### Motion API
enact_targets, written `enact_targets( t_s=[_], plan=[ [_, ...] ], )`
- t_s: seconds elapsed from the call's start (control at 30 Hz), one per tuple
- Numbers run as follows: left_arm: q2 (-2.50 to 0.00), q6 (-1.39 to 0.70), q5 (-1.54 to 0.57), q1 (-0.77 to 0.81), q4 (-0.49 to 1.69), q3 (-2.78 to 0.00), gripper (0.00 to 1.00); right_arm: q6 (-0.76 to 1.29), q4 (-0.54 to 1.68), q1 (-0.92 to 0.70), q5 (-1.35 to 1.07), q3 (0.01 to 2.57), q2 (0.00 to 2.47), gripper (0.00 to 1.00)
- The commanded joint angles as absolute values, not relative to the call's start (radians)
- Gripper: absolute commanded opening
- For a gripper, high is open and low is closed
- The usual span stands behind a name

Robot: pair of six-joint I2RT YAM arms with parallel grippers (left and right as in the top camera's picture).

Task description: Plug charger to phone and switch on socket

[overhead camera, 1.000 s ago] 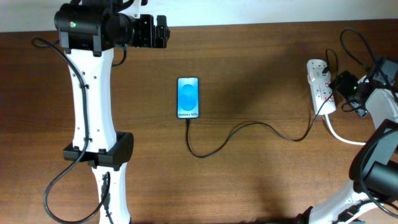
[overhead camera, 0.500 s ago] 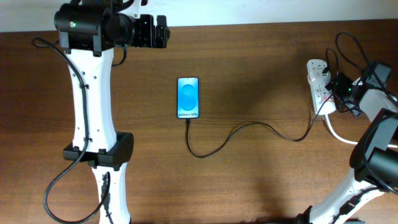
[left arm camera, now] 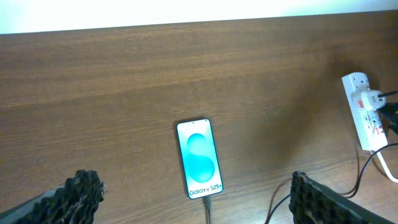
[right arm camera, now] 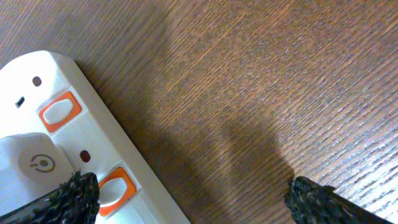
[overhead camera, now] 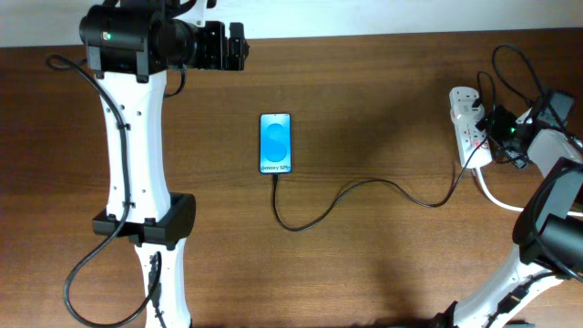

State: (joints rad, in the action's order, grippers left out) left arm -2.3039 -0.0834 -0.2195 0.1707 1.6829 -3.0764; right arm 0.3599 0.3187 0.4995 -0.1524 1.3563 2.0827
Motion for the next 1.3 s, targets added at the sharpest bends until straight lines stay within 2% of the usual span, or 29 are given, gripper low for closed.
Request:
enact_targets(
  t_s=[0.0, 0.53, 0.9, 1.27],
  plan=[
    [-2.291, -0.075, -0.212, 0.167, 1.682, -3.084, 0.99, 0.355, 0.379, 0.491, -0.2, 1.329, 2.141, 0.99],
    [-2.291, -0.075, -0.212, 0.167, 1.682, -3.084, 0.99, 0.386, 0.359, 0.532, -0.181, 1.358, 2.14, 1.0],
    [-2.291, -0.075, -0.212, 0.167, 1.682, -3.084, 0.99, 0.344, 0.389, 0.473, -0.118, 1.35, 2.141, 0.99],
    [-2.291, -0.075, -0.212, 0.167, 1.682, -3.084, 0.99, 0.31, 0.405, 0.47, -0.168, 1.346, 2.141, 0.99]
  ],
)
